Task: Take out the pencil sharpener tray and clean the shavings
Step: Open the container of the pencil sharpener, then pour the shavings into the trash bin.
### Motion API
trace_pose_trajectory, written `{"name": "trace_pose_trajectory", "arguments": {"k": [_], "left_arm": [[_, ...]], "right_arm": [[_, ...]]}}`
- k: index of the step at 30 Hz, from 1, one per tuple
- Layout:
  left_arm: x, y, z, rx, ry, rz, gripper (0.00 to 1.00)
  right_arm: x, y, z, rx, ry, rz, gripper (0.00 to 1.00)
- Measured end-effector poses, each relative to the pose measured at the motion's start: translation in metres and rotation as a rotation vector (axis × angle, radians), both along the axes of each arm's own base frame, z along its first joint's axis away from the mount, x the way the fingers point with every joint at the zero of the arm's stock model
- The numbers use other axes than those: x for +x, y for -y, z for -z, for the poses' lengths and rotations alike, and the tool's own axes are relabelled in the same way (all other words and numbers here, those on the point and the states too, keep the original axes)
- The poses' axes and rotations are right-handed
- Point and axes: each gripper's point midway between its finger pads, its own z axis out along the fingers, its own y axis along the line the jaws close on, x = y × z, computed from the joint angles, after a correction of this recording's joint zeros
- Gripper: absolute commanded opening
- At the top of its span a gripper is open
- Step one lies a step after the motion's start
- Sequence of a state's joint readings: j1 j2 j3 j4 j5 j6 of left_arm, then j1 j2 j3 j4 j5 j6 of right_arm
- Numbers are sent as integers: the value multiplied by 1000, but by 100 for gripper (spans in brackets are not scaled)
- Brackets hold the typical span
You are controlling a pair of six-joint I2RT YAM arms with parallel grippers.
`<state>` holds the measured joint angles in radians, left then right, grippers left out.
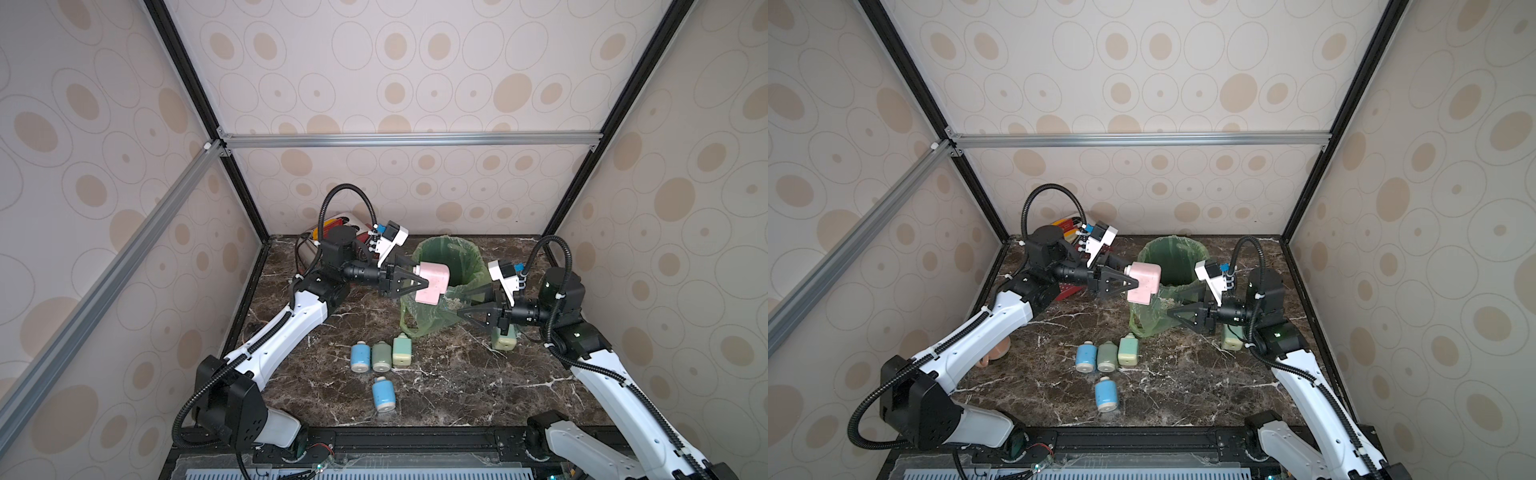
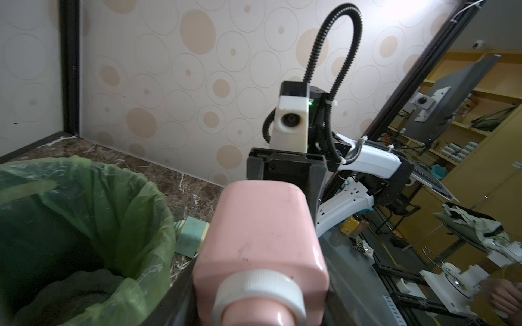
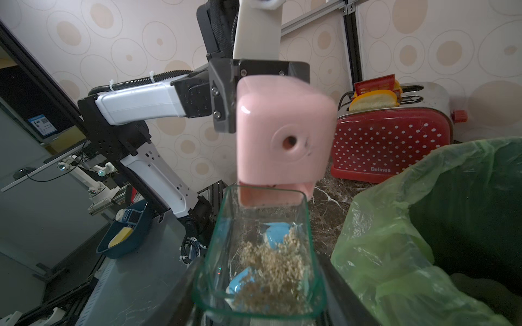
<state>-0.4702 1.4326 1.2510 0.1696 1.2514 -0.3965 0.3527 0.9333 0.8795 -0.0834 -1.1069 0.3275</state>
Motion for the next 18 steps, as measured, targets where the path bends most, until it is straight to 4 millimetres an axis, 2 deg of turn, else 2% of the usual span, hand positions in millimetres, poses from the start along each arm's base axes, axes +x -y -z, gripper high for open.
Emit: {"name": "trace_pose_trajectory", "arguments": {"k": [6,10,12,15,18], "left_arm": [[9,-1,5,18,-4,-52,0],[23,-3,10,43,3,-139,0],[30,-7,10,50,9,-193,0],[38,-18,5,48,29,-272,0],[40,-26,1,40,52,-325,0]], "right_arm": [[0,3,4,-19,-19,9,50],[8,7,6,-28,-36,51,43],[17,9,4,-31,-55,82,36],[33,7,-6,-32,-96,115,14],[50,3,-16,-31,-163,136,5]]}}
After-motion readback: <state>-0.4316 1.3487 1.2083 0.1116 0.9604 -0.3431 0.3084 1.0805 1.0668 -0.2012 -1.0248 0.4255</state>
